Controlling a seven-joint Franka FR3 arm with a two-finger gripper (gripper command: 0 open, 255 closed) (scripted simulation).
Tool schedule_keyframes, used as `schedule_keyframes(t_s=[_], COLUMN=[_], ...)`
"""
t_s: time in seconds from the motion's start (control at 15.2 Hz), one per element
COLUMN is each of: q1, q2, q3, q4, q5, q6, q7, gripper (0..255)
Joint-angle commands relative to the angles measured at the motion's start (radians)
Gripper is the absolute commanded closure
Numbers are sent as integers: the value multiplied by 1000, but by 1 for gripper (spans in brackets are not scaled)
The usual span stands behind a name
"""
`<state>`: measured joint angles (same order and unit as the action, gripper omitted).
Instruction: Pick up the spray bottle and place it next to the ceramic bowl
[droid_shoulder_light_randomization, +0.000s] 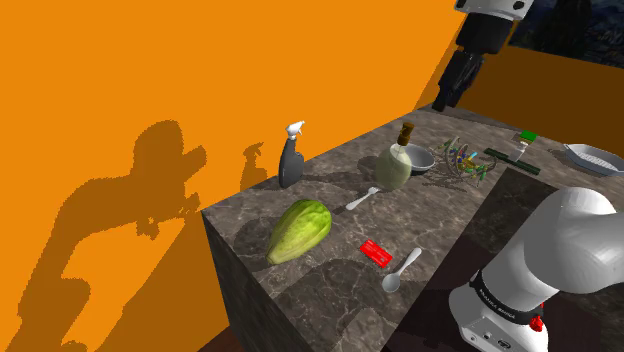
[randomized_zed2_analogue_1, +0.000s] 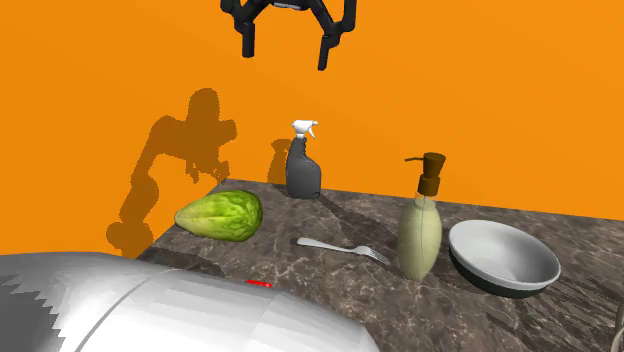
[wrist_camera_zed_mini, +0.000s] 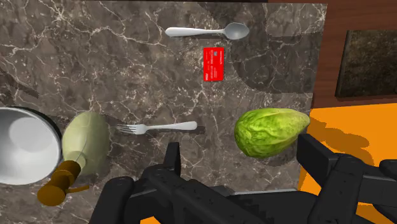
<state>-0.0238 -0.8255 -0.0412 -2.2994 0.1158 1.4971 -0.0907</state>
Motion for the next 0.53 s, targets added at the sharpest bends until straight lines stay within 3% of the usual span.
schedule_keyframes(t_s=[0.0, 0.46], q1=[0, 72], q2=[0, 105], q3=[0, -168], q4=[0, -103], q5=[0, -32], q6=[0, 243], q7=[0, -356], gripper=[0, 0])
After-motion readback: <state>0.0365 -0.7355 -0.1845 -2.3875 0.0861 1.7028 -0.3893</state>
